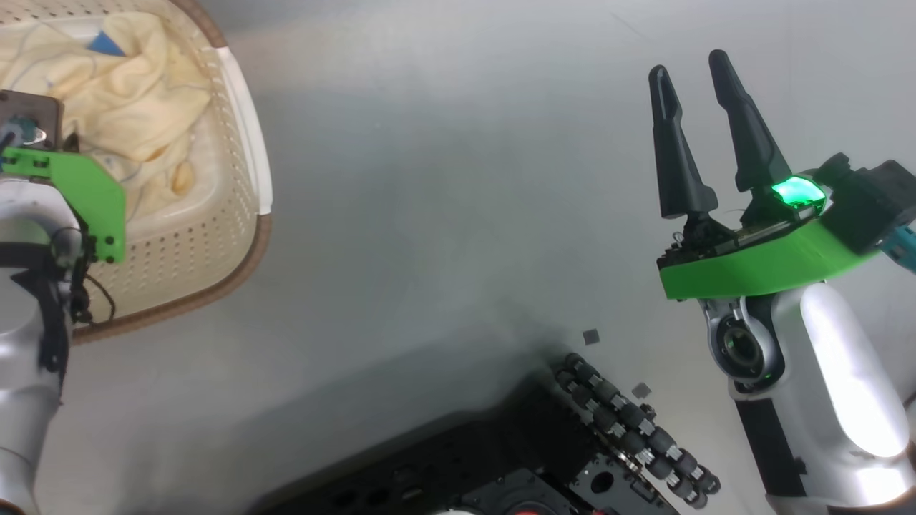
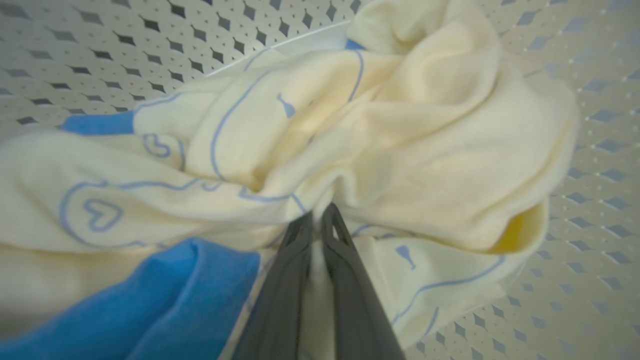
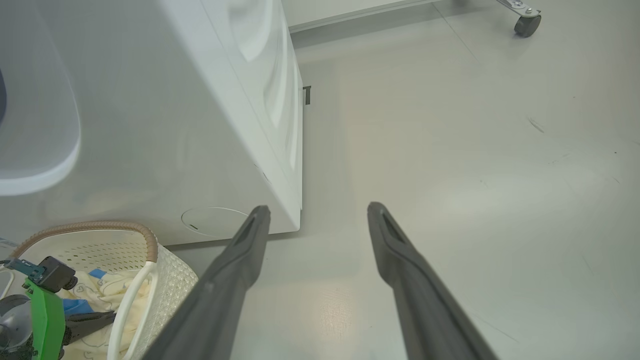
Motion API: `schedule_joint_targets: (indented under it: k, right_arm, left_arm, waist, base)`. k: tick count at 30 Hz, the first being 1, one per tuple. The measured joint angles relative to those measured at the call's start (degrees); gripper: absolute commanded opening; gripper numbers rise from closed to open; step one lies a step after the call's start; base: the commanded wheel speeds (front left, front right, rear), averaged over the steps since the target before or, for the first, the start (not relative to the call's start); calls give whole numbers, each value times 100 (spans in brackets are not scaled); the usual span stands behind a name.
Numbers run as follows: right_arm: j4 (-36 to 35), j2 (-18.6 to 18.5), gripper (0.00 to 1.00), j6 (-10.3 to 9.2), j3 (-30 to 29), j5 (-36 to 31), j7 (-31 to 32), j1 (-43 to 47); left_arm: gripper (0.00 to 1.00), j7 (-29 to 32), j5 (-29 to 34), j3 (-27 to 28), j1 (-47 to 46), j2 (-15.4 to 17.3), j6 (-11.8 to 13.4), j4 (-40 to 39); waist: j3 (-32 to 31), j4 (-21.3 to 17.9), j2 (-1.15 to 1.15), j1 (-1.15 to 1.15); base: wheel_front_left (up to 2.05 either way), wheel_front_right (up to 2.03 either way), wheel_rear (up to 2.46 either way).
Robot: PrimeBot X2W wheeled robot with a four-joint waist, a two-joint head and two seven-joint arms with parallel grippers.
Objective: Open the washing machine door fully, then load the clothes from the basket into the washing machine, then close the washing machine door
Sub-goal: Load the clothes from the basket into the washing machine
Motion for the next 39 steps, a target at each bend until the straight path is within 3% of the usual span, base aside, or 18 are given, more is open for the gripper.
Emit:
schedule_joint_targets:
  k: [18,29,39]
  right_arm:
    - [112,-3,100,0,-339,-402,0,190]
    - [223,-5,100,-1,-456,-655,0,565]
    - [327,-7,100,-1,-543,-764,0,1118]
  left_arm:
    - [0,-1903,-761,316,1031,-744,-3,-103]
    - [0,-2118,-1139,541,1951,-1066,-163,-634]
    - [0,-2119,-1182,1121,3380,-1312,-160,-2052]
  waist:
    - [-1065,636,0,0]
    - [-1904,897,0,0]
    - [-2994,1115,0,-1]
  base:
    - [0,0,0]
    - [0,0,0]
    - [0,0,0]
